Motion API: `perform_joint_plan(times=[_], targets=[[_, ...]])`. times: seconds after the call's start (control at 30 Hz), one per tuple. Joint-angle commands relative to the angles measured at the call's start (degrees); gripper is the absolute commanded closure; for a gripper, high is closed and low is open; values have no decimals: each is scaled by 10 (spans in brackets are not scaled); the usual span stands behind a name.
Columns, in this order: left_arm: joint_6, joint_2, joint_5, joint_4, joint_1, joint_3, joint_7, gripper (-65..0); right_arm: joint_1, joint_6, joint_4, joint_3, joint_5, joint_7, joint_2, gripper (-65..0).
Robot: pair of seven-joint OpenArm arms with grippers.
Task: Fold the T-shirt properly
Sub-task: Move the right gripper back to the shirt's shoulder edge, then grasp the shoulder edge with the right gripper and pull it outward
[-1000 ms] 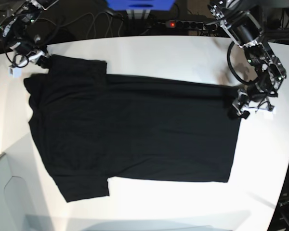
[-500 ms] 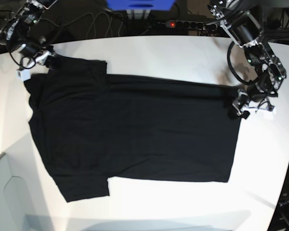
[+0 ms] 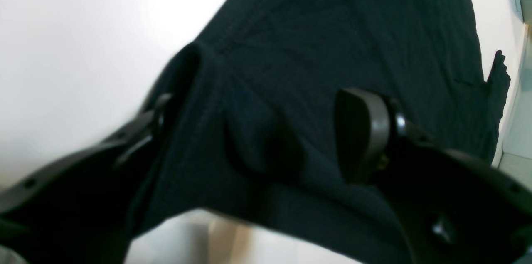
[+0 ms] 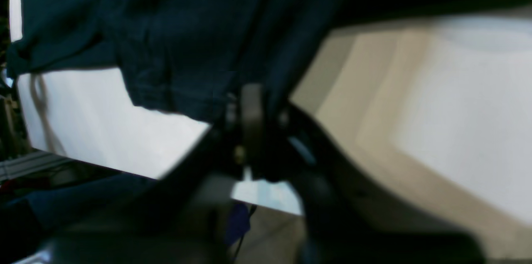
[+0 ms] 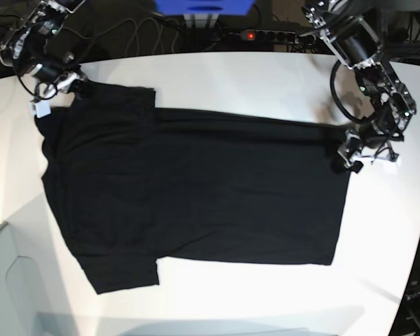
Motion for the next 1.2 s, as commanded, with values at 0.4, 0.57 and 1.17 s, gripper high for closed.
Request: perform_joint_plan(times=[0.4,0.57,1.17], targets=[[4,-6,9,4,-3,-1,6,-486,77,6,7,-11,-1,-5,4,0],[4,-6,9,4,-3,0,6,-486,113,6,7,-11,0,-5,4,0],[5,-6,10,0,-3,2,6,-486,218,6,2,-39,-1,-5,-45,0]])
